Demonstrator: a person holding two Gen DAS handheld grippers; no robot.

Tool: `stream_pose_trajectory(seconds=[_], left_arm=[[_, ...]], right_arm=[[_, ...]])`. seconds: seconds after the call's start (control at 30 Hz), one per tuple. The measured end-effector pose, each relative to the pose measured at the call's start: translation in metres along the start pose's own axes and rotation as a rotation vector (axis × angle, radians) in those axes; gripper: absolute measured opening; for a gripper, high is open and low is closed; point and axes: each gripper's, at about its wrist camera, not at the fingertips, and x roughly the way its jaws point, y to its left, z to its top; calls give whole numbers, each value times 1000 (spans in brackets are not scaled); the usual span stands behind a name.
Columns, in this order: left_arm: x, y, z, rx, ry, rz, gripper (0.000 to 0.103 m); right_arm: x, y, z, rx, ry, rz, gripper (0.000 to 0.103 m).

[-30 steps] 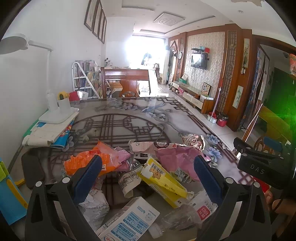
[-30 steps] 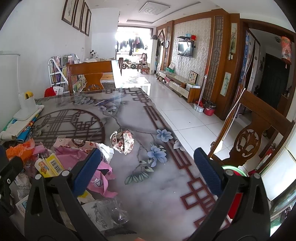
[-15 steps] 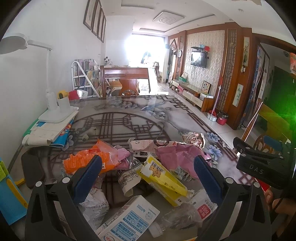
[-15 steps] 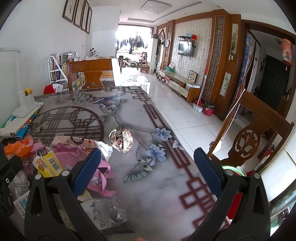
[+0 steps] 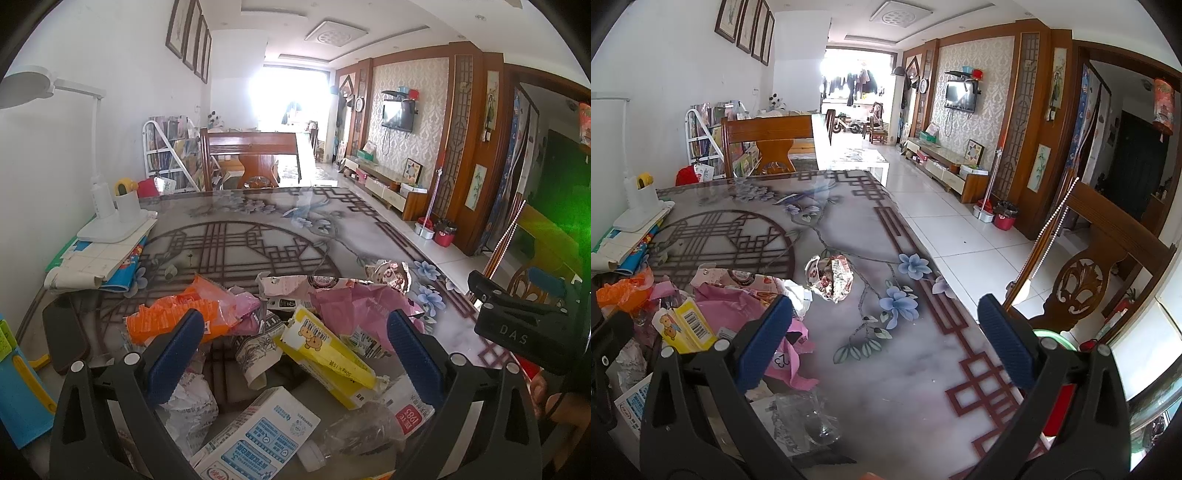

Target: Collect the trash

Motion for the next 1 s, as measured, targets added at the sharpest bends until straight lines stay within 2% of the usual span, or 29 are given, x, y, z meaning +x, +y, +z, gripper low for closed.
stream_pose_trajectory(seconds=[1.0], left_arm=[[1,1,0,0,10,4,95]], right_arm=[[0,-4,-3,-8,10,-10,99]])
